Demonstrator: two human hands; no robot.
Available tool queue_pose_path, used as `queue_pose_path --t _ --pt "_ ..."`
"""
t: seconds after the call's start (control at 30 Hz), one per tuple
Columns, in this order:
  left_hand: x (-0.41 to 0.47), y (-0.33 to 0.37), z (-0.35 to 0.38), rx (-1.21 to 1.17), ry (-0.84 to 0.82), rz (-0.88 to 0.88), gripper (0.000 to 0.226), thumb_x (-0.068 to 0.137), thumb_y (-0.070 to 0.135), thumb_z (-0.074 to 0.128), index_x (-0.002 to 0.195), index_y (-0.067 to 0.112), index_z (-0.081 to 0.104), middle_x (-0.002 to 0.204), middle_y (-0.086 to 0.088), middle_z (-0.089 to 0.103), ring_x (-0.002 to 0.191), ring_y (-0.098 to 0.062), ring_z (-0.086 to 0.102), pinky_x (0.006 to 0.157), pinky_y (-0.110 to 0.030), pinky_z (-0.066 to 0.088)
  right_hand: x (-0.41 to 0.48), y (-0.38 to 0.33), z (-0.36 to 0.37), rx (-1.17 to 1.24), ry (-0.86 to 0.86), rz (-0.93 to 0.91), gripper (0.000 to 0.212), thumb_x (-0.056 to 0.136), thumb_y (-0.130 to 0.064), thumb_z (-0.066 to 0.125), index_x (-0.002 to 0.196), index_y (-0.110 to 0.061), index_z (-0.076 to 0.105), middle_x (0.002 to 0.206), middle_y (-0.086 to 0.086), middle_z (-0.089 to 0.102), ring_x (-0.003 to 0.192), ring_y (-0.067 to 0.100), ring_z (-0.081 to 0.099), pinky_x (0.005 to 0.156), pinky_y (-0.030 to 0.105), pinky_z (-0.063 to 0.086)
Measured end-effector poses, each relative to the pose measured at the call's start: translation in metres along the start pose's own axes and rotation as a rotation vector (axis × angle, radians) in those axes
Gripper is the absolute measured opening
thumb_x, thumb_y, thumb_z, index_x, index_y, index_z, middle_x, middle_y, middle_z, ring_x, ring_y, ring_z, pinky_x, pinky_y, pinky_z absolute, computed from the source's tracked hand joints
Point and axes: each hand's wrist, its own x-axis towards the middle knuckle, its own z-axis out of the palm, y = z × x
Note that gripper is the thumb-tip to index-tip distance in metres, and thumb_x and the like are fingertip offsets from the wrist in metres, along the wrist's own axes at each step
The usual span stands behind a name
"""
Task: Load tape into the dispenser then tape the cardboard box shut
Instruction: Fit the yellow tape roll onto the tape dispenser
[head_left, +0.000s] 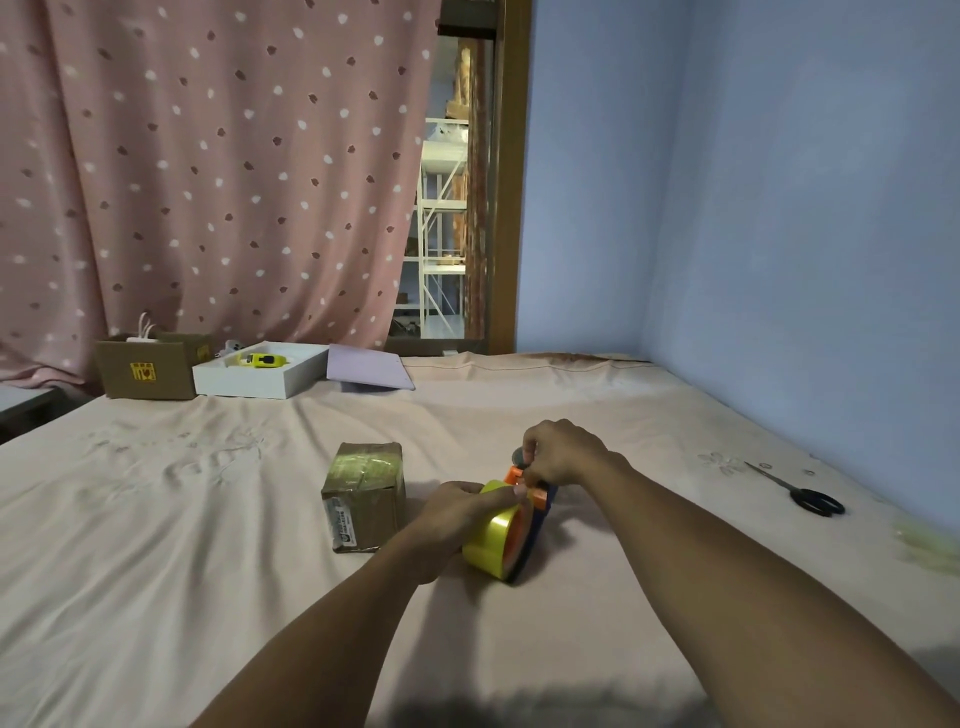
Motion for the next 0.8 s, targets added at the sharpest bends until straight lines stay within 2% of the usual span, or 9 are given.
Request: queue_pose_path --t 0.1,0.23,0.4,0.5,0.63,0.7,0.8 --pt "0.0 -0.001 -0.001 0.007 -0.014 0.003 0.098 0.043 0.069 0.093 0.108 -0.003 0.076 0.094 -0.012 0.077 0.085 -0.023 0.068 0.08 -0.038 0.051 0.006 0.01 -0.006 0.076 -0.033 -0.011 0.019 0.069 -0.035 0.088 0.081 -0.026 0.075 0.096 -0.004 0.069 0.092 0.02 0.064 0.076 0.035 0.057" --pt "-0.001 0.0 -0.003 0.012 -0.015 0.013 0.088 0.046 0.067 0.094 0.104 0.002 0.08 0.111 -0.023 0.077 0.089 -0.024 0.069 0.082 -0.039 0.052 0.008 0.021 -0.008 0.175 -0.075 -0.02 0.015 0.071 -0.029 0.09 0.076 -0.025 0.076 0.095 0.0 0.074 0.091 0.017 0.066 0.069 0.028 0.053" --pt "-0.005 0.001 -0.004 -0.006 -0.043 0.021 0.085 0.049 0.064 0.094 0.103 0.001 0.08 0.098 -0.016 0.079 0.087 -0.025 0.068 0.081 -0.04 0.051 0.005 0.027 -0.011 0.317 -0.108 -0.002 0.015 0.07 -0.022 0.091 0.078 -0.017 0.079 0.092 0.0 0.073 0.092 0.017 0.063 0.074 0.031 0.053" --pt "-0.006 0.002 -0.004 -0.014 -0.047 0.019 0.09 0.047 0.064 0.094 0.105 -0.002 0.078 0.099 -0.017 0.077 0.086 -0.024 0.066 0.08 -0.039 0.049 0.003 0.03 -0.012 0.339 -0.112 0.004 0.02 0.069 -0.023 0.092 0.082 -0.013 0.081 0.093 0.001 0.075 0.095 0.017 0.065 0.079 0.035 0.055" --pt "-0.007 0.004 -0.001 -0.025 -0.034 0.018 0.091 0.046 0.065 0.095 0.107 0.0 0.078 0.114 -0.026 0.075 0.089 -0.024 0.067 0.081 -0.039 0.051 0.002 0.033 0.001 0.297 0.004 -0.031 0.019 0.068 -0.029 0.092 0.071 -0.019 0.077 0.082 -0.002 0.074 0.086 0.016 0.067 0.064 0.028 0.051" --pt "-0.009 0.005 0.001 -0.03 -0.036 0.013 0.083 0.049 0.064 0.094 0.101 0.001 0.078 0.103 -0.025 0.078 0.087 -0.023 0.066 0.08 -0.039 0.049 0.003 0.032 0.006 0.264 0.065 -0.05 0.021 0.066 -0.032 0.092 0.066 -0.021 0.074 0.075 -0.004 0.072 0.078 0.016 0.066 0.059 0.027 0.047" --pt "-0.012 0.007 0.003 -0.045 -0.054 -0.003 0.063 0.053 0.057 0.093 0.095 0.01 0.079 0.089 -0.012 0.075 0.082 -0.023 0.065 0.078 -0.037 0.048 0.002 0.034 0.008 0.281 0.074 -0.069 0.02 0.068 -0.031 0.091 0.066 -0.019 0.076 0.073 -0.002 0.072 0.073 0.015 0.064 0.058 0.027 0.047"
